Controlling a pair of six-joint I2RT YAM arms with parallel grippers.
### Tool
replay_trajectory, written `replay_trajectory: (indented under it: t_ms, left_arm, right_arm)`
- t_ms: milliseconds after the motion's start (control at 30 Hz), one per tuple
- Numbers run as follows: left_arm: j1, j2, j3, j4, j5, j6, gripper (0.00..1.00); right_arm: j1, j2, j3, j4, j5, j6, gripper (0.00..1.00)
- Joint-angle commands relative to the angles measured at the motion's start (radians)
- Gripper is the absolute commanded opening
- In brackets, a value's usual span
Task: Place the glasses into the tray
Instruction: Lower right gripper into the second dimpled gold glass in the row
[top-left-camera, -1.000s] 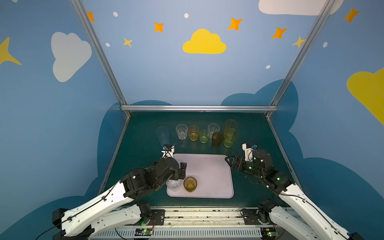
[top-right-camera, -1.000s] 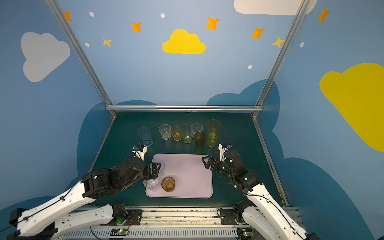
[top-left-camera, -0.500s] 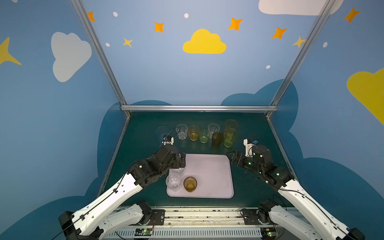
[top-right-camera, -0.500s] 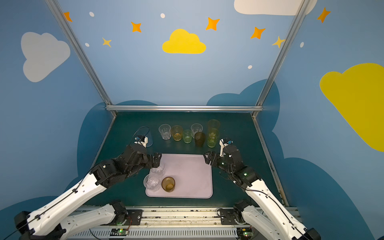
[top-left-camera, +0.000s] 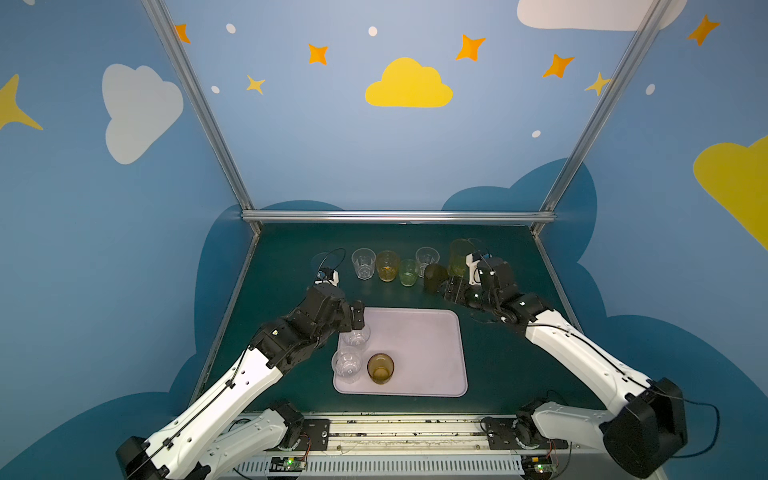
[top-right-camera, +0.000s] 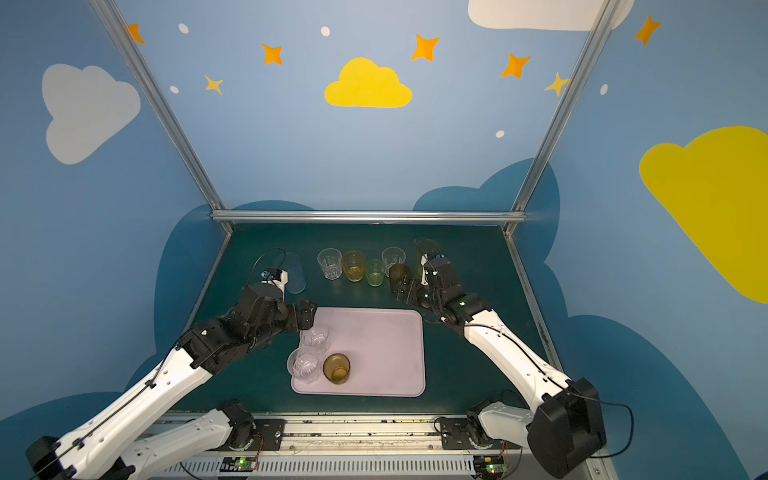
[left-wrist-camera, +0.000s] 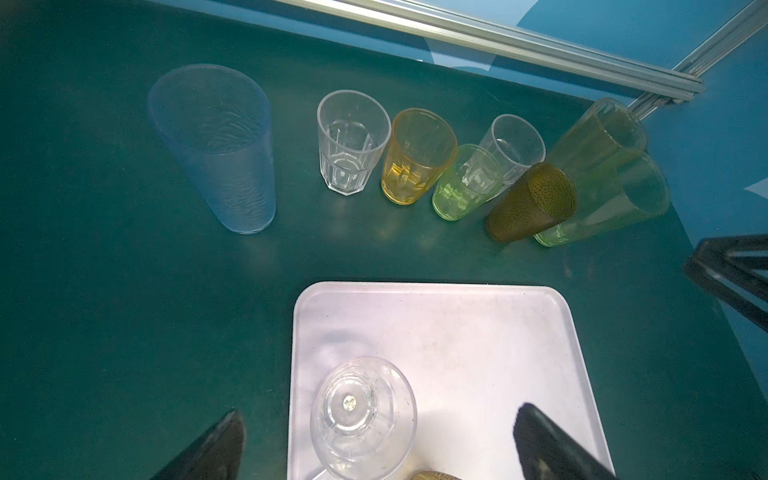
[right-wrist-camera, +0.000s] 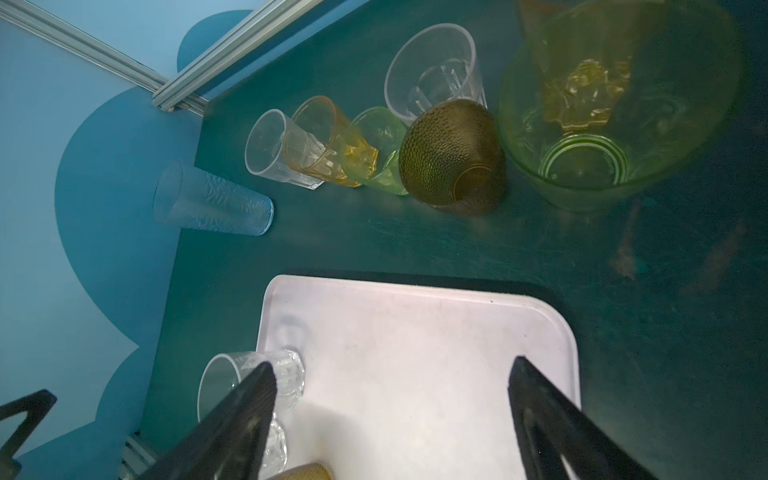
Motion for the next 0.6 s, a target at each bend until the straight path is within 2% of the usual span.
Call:
replay_trajectory:
  t_ms: [0, 233, 433, 567]
  left_arm:
    - [0.004, -0.009, -0.011, 0.024, 0.021, 0.011, 1.0]
    - [0.004, -0.005, -0.014, 0.03, 0.05, 0.002, 1.0]
    - [0.004, -0.006, -0.015, 0.032, 0.073, -0.01, 1.0]
    - [0.004, -0.008, -0.016, 0.038, 0.097, -0.018, 1.0]
  right_arm:
    - [-0.003, 0.081, 0.067, 0.019, -0.027, -0.022, 0.84]
    - [-0.001, 0.244, 0.174, 0.009, -0.046, -0.06, 0.78]
    - [0.003, 0.321, 0.248, -0.01, -0.049, -0.112, 0.61]
    - [0.007, 0.373, 0.313, -0.063, -0.024, -0.161, 0.54]
